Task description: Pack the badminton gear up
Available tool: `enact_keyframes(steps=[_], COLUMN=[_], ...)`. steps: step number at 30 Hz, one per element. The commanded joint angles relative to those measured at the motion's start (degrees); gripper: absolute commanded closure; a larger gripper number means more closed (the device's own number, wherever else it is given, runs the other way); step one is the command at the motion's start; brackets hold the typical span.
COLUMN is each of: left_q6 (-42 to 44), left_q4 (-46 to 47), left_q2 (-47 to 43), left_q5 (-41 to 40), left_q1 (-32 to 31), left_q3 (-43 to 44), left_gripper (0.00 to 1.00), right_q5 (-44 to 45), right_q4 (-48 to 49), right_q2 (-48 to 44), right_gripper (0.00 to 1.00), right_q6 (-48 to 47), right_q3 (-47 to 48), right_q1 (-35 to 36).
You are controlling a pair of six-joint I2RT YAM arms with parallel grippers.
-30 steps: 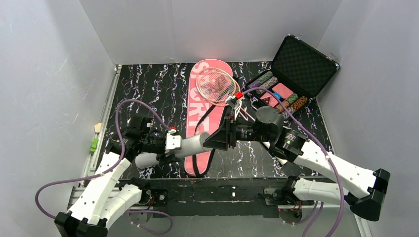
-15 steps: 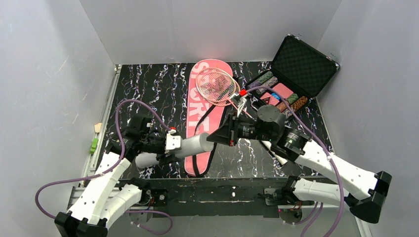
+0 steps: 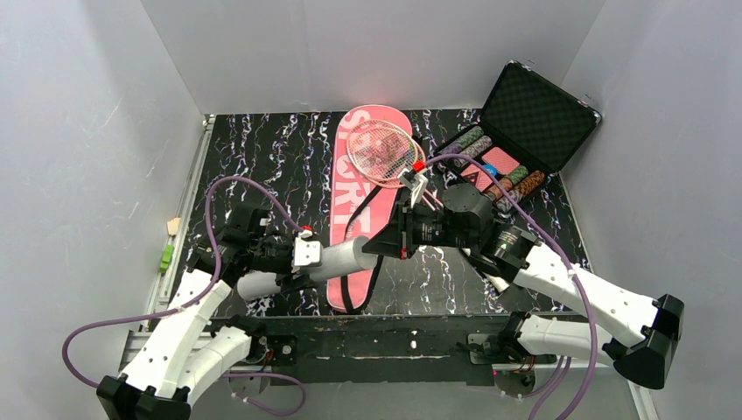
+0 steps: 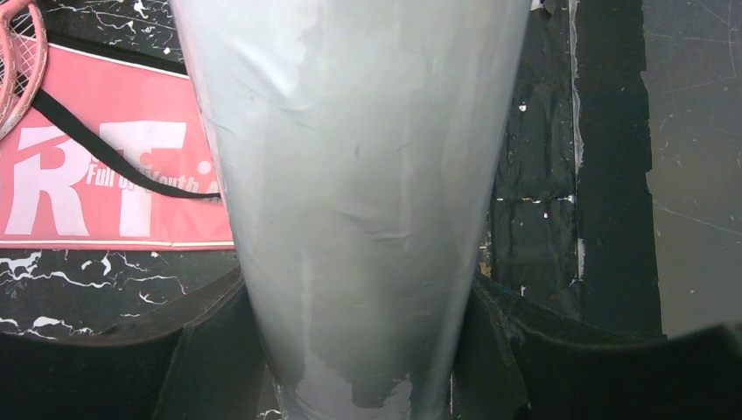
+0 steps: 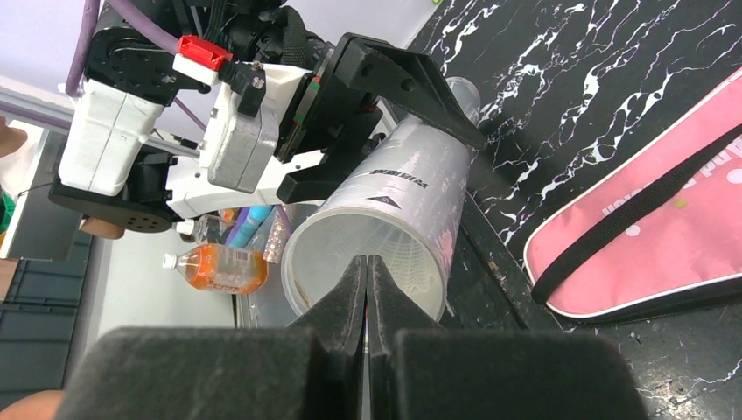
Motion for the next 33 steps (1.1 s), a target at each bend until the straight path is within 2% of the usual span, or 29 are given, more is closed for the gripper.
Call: enact_keyframes(steps=[1, 15, 25, 29, 33], left_q6=[0.37, -0.57, -0.67, -0.65, -0.27], left_q4=[1.96, 2.82, 2.88, 2.82, 2.71], left_q2=[-0.58, -0.11, -0.09, -0.41, -0.65], left_q5=[3.16, 3.34, 3.79, 3.53, 4.04], left_q1=[-0.23, -0.23, -0.23, -0.24, -0.23], left_q3=[0.96, 1.42, 1.80, 1.62, 1.58], left_gripper=[0.72, 0.72, 0.72, 0.72, 0.72], right_q5=[-0.59, 2.38, 2.36, 5.24, 6.81], right_q4=[0.08, -2.33, -1.07, -2.04, -2.00], right_q2=[0.44, 1.11, 3.96, 1.71, -1.47], right_gripper=[0.98, 0.99, 0.99, 0.99, 0.88], right_q6=[-1.23, -2.85, -3.14, -3.54, -4.32], right_q3=[2.01, 2.46, 3.28, 2.06, 0.03], right_q1=[1.27, 5.82, 5.98, 5.89, 4.60])
